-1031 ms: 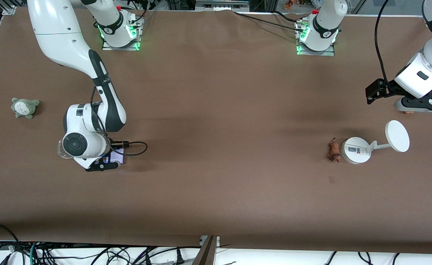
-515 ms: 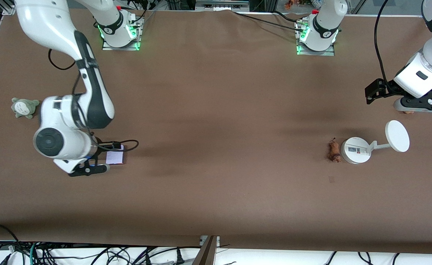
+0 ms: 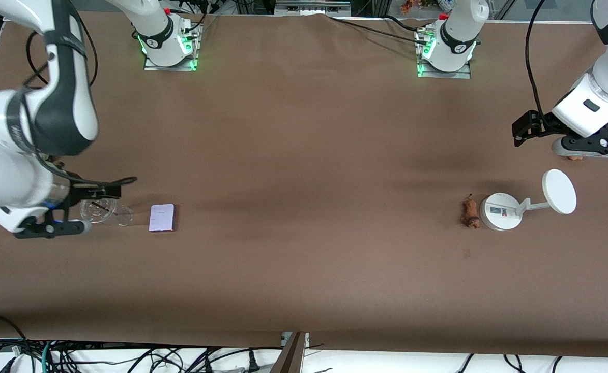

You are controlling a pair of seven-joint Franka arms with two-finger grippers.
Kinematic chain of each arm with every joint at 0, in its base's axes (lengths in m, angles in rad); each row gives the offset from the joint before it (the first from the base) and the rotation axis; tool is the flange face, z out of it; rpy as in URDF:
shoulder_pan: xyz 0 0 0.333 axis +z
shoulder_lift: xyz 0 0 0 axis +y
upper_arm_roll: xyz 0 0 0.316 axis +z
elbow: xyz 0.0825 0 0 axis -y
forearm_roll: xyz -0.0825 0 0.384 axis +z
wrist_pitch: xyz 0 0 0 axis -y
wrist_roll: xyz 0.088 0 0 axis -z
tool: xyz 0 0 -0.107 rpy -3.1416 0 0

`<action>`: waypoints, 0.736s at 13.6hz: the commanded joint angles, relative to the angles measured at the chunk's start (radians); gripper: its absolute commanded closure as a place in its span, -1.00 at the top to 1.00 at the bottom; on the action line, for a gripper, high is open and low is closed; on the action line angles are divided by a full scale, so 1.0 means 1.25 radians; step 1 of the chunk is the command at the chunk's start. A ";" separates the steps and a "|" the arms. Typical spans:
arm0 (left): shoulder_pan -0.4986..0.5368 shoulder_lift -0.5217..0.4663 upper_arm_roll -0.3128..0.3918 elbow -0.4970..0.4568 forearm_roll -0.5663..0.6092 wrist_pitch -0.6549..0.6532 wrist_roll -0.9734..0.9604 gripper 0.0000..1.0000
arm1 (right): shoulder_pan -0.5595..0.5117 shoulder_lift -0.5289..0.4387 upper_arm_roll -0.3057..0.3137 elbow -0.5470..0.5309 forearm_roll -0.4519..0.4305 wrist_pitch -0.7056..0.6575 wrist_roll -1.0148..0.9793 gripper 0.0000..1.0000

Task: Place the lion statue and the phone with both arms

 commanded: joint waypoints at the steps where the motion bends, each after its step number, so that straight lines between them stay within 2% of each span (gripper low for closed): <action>1: 0.001 -0.001 -0.001 0.009 -0.018 0.000 0.016 1.00 | -0.031 -0.104 0.030 -0.034 -0.001 -0.057 0.000 1.00; 3: 0.000 -0.001 -0.001 0.009 -0.017 -0.001 0.016 1.00 | -0.096 -0.200 0.112 -0.128 -0.001 -0.052 -0.001 1.00; 4: 0.001 -0.001 -0.002 0.009 -0.017 -0.001 0.016 1.00 | -0.118 -0.251 0.132 -0.170 -0.004 -0.062 -0.006 1.00; 6: 0.001 -0.001 -0.002 0.009 -0.014 -0.001 0.019 1.00 | -0.145 -0.303 0.134 -0.207 -0.026 -0.066 -0.008 1.00; 10: 0.001 -0.001 -0.003 0.009 -0.014 -0.001 0.021 1.00 | -0.156 -0.354 0.138 -0.271 -0.027 -0.050 -0.006 1.00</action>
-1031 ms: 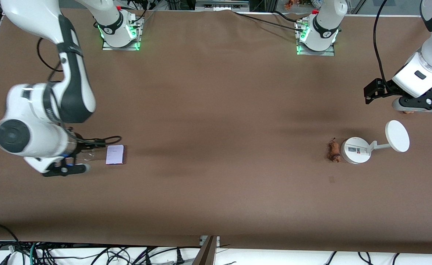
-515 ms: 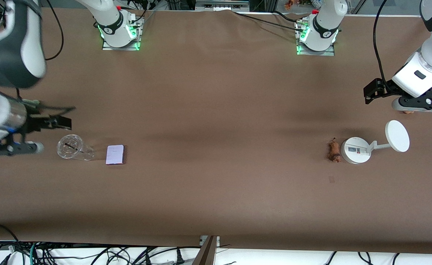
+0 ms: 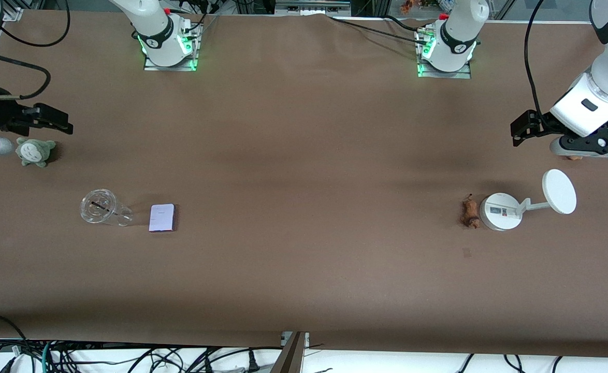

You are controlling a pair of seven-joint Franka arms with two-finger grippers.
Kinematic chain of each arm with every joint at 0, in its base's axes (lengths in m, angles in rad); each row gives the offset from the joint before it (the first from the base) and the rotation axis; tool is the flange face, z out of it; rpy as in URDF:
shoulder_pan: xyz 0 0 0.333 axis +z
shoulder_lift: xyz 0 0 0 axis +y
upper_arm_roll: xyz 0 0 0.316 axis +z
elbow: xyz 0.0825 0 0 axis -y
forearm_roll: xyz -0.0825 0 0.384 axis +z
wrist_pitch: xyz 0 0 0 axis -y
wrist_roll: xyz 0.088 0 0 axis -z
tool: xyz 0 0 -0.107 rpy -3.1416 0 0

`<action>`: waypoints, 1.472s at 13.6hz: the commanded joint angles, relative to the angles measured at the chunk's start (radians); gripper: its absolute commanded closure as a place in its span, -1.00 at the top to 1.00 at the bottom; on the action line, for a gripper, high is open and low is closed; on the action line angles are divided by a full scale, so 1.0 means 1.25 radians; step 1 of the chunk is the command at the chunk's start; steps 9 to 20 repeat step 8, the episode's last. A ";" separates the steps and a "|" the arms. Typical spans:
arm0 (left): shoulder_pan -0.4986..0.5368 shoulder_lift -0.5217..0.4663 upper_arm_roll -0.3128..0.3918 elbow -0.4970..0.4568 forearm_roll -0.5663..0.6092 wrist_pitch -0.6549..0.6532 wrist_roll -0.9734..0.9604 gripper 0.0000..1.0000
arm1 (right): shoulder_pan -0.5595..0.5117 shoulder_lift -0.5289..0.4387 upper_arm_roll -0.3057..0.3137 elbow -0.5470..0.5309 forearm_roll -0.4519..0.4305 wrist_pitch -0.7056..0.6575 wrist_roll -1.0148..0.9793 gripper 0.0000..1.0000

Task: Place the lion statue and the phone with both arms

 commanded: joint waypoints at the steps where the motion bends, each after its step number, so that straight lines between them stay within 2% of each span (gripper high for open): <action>1: 0.001 -0.001 0.001 0.008 -0.014 -0.001 0.020 1.00 | -0.022 -0.041 0.022 -0.062 -0.013 0.034 -0.005 1.00; 5: 0.000 -0.002 0.001 0.008 -0.014 -0.001 0.019 1.00 | -0.024 -0.016 0.017 -0.016 -0.022 0.015 -0.009 1.00; 20: 0.000 -0.001 0.001 0.008 -0.014 -0.001 0.020 1.00 | -0.023 -0.015 0.017 -0.016 -0.028 0.014 -0.008 1.00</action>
